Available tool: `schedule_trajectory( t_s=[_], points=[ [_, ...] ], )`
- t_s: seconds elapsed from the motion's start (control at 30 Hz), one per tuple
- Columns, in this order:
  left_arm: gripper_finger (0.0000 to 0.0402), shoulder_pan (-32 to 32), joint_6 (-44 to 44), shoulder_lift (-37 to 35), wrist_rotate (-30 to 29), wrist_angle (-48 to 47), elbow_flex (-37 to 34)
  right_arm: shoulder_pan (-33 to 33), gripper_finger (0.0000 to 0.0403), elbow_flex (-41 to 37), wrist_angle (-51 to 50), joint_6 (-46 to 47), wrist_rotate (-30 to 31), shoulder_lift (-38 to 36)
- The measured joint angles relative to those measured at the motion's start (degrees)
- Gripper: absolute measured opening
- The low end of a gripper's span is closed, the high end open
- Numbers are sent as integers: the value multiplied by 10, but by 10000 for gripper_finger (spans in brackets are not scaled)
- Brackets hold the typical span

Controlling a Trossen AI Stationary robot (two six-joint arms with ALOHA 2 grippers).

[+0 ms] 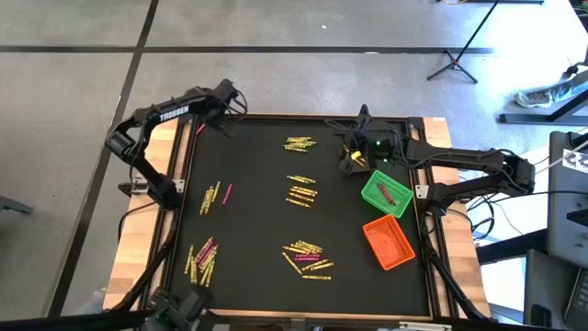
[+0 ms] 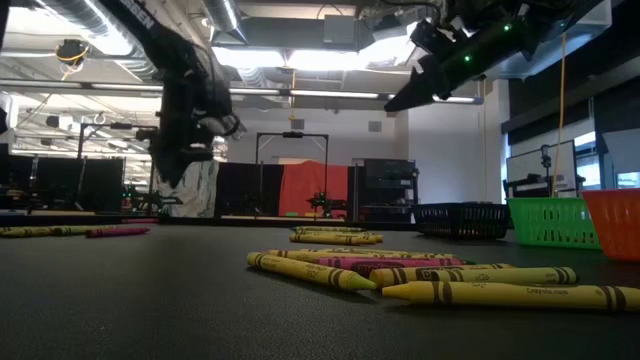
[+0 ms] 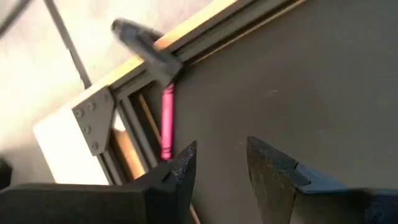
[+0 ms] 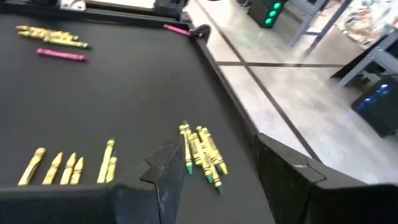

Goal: Sort crayons
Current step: Put the red crayon into the green basket

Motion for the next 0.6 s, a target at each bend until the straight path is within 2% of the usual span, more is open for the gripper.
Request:
schedule_trajectory(
  t_s=[0.27, 0.6],
  points=[
    [125, 63, 4, 53, 1, -6, 5, 0, 189, 0, -4, -2, 0, 0],
    [125, 88, 21, 115, 16, 20, 20, 0, 189, 0, 15, -3, 0, 17]
  ],
)
